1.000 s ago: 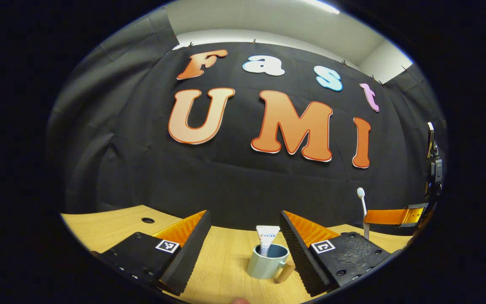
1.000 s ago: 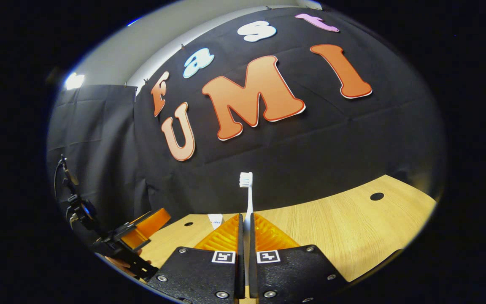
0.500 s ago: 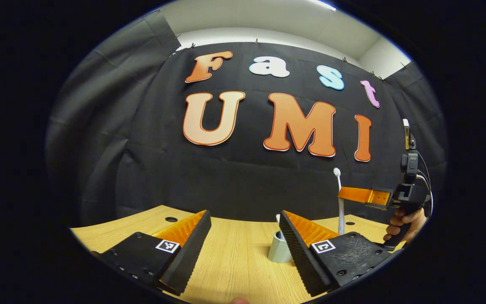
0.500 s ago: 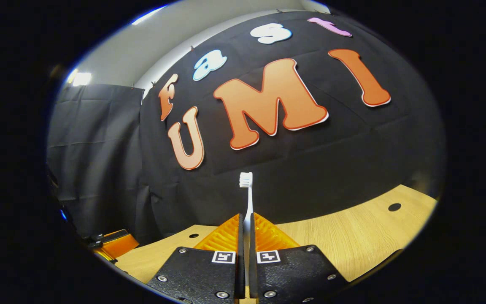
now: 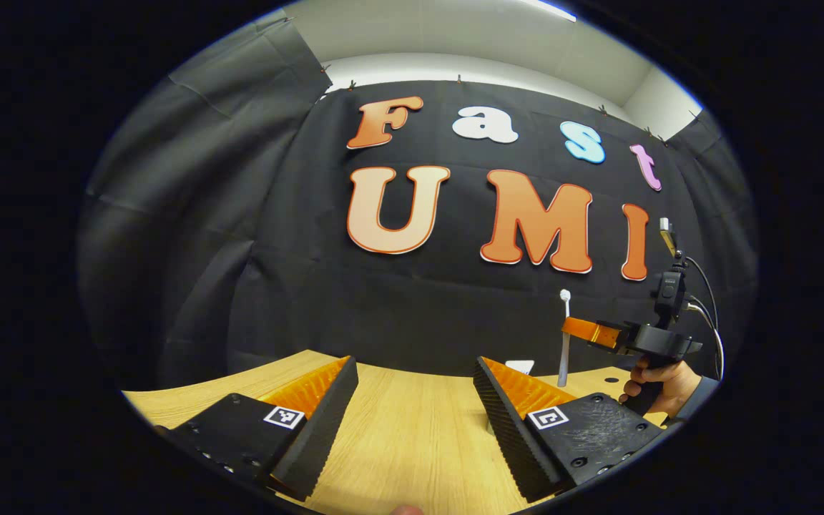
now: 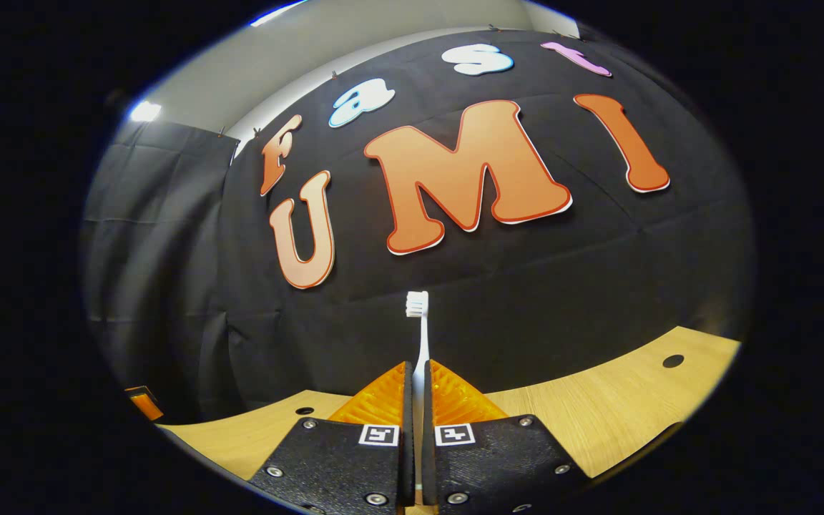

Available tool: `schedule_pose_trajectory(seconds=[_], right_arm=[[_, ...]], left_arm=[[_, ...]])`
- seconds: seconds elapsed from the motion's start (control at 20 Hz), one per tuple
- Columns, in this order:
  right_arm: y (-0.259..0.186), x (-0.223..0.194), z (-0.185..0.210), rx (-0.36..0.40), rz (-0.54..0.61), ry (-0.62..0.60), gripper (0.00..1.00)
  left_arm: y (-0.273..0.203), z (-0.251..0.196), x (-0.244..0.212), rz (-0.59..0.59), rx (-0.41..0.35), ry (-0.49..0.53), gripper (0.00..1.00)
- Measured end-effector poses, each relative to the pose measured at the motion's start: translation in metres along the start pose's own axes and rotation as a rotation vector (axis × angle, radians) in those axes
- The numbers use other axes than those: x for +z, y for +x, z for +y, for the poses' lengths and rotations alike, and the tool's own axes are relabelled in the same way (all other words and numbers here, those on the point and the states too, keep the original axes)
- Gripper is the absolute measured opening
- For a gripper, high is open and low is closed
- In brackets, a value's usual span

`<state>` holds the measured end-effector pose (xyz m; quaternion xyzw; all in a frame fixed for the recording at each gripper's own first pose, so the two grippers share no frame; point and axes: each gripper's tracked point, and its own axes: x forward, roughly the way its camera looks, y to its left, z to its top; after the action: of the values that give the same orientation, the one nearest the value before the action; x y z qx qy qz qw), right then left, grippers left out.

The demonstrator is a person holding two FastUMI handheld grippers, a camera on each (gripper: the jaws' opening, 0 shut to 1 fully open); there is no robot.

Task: Put the toothbrush and toothpaste on the desktop into the cup, then pick up the cup and place it on the coaster on the desktop.

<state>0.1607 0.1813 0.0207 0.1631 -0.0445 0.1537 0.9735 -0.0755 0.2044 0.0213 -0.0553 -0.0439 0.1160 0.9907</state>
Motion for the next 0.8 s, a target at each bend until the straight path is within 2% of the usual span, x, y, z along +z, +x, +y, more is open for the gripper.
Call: schedule_pose_trajectory(seconds=[0.1, 0.15, 0.2, 0.4, 0.5, 0.65, 0.8], right_arm=[[0.008, -0.002, -0.004, -0.019, -0.015, 0.014, 0.04], [0.013, -0.002, -0.007, -0.031, -0.024, 0.019, 0.04], [0.019, -0.005, -0.012, -0.046, -0.032, 0.026, 0.04], [0.034, -0.021, -0.025, -0.088, -0.023, 0.069, 0.05], [0.036, -0.032, -0.02, -0.077, -0.003, 0.078, 0.05], [0.035, -0.044, -0.016, -0.06, 0.012, 0.03, 0.05], [0.026, -0.05, -0.009, -0.007, 0.063, 0.012, 0.12]], left_arm=[[-0.001, 0.013, -0.011, 0.031, 0.023, -0.011, 1.0], [-0.004, 0.018, -0.017, 0.042, 0.035, -0.017, 0.97], [-0.006, 0.024, -0.018, 0.048, 0.044, -0.024, 1.0], [-0.011, 0.034, -0.03, 0.066, 0.066, -0.042, 0.98], [-0.012, 0.036, -0.04, 0.09, 0.068, -0.056, 0.98], [-0.006, 0.029, -0.052, 0.124, 0.064, -0.089, 0.98], [-0.004, 0.016, -0.066, 0.162, 0.041, -0.11, 0.98]])
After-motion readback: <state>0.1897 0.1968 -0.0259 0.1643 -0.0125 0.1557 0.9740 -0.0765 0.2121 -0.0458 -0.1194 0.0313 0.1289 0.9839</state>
